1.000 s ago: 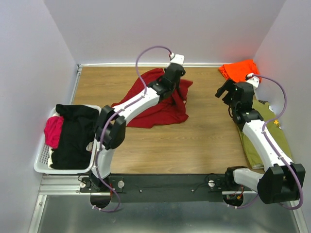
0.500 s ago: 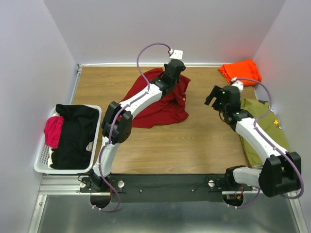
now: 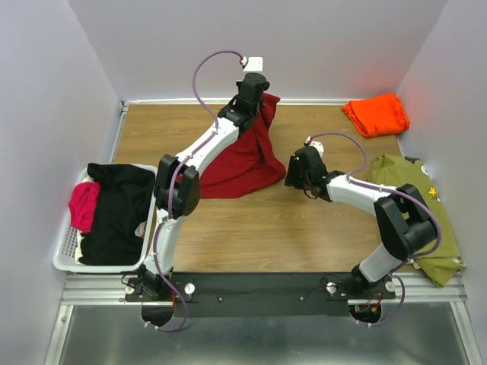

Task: Fold and stack the t-shirts
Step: Move the tshirt to the center of the board, then flatten out the tshirt

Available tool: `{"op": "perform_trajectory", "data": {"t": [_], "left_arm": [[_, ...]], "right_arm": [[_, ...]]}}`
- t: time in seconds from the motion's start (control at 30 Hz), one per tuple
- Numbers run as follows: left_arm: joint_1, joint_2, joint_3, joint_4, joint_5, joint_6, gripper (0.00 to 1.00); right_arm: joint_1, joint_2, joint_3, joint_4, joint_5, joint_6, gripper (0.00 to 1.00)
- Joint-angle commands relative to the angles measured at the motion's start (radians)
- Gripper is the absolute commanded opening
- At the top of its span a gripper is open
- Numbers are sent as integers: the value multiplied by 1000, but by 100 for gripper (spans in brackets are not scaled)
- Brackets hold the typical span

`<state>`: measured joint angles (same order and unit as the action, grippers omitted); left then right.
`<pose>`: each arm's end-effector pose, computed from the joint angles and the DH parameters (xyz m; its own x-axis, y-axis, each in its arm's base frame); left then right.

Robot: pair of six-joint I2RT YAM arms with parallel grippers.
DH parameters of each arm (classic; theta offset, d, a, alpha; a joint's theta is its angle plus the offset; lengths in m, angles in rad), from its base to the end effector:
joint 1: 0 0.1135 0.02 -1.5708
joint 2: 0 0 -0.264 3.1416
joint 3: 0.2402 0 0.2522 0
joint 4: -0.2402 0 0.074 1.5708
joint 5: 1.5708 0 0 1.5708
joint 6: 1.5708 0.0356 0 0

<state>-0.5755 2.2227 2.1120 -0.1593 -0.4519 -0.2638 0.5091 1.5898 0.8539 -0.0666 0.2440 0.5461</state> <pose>0.4551 -0.2767 0.3276 -0.2516 -0.1164 -0.9608 0.0735 0.9876 -0.1389 0.2856 0.1496 0.1794 -0.7061 0.1831 -0.6841 0.0472 0.9760 0.2125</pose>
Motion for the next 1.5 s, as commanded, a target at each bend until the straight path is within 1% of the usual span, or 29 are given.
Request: {"op": "perform_trajectory", "data": {"t": [0.0, 0.27, 0.33, 0.37, 0.4, 0.43, 0.47, 0.53, 0.57, 0.63, 0.67, 0.73, 0.77, 0.8, 0.87, 0.9, 0.97, 1.0, 1.03, 1.07, 1.1, 1.13, 1.17, 1.2, 1.23, 1.33, 1.37, 1.4, 1.47], "left_arm": [[28, 3, -21, 15, 1, 8, 0], [89, -11, -69, 6, -2, 8, 0], [98, -14, -70, 4, 11, 9, 0], [107, -17, -72, 3, 15, 9, 0], [112, -20, -72, 4, 16, 12, 0], [115, -20, -70, 3, 16, 14, 0], [118, -24, -69, 4, 13, 23, 0], [128, -26, -64, 4, 10, 35, 0], [131, -29, -63, 4, 7, 41, 0], [137, -35, -61, 4, -14, 69, 0], [137, -43, -61, 4, -24, 81, 0], [137, -52, -61, 3, -51, 112, 0], [138, -66, -66, 4, -79, 120, 0], [138, -73, -69, 3, -93, 129, 0], [140, -106, -81, -11, -134, 120, 0], [141, -121, -89, -28, -146, 107, 7], [144, -177, -131, -45, -162, 59, 29], [144, -202, -157, -48, -162, 43, 54], [144, -227, -222, -46, -154, 23, 64], [143, -274, -257, -45, -139, -7, 71], [143, -296, -291, -45, -136, -29, 81], [143, -316, -363, -45, -130, -41, 88], [143, -351, -397, -46, -114, -52, 95], [141, -368, -433, -48, -110, -77, 98], [138, -383, -504, -48, -104, -84, 98], [131, -426, -613, -54, -90, -133, 98], [126, -443, -635, -63, -82, -152, 93], [120, -452, -658, -66, -67, -170, 73], [79, -472, -720, -65, -30, -221, 61]], "right_arm": [[31, 65, 76, 149, 6, -15, 65], [60, 238, 215, 194, -34, -63, 68], [65, 304, 246, 194, -41, -67, 67], [66, 321, 272, 194, -45, -67, 66], [68, 338, 283, 194, -45, -66, 62], [69, 364, 290, 192, -49, -67, 56], [72, 369, 295, 185, -46, -63, 38], [74, 361, 287, 168, -26, -43, 18], [75, 334, 278, 145, 10, -34, 2], [75, 294, 245, 114, 46, 1, 1], [75, 230, 231, 84, 82, 12, 1], [75, 156, 182, 70, 116, 32, 1], [74, 121, 168, 27, 159, 34, 1], [75, 51, 157, 8, 187, 37, 1], [74, -5, 145, -48, 283, 32, 1], [74, -60, 143, -67, 310, 26, 1], [69, -100, 148, -102, 371, 3, 1], [65, -112, 149, -111, 382, -3, 1], [60, -129, 152, -117, 390, -8, 1], [46, -132, 152, -127, 399, -9, 1], [42, -134, 154, -130, 400, -11, 1], [34, -133, 152, -133, 403, -9, 1], [23, -129, 151, -139, 408, -8, 1], [17, -131, 140, -144, 411, -6, 1], [11, -131, 134, -147, 416, 3, 1], [-33, -140, 102, -153, 419, 20, 1], [-64, -149, 94, -157, 416, 25, 1], [-81, -154, 88, -159, 410, 26, 1], [-131, -163, 63, -162, 403, 34, 1]]}}
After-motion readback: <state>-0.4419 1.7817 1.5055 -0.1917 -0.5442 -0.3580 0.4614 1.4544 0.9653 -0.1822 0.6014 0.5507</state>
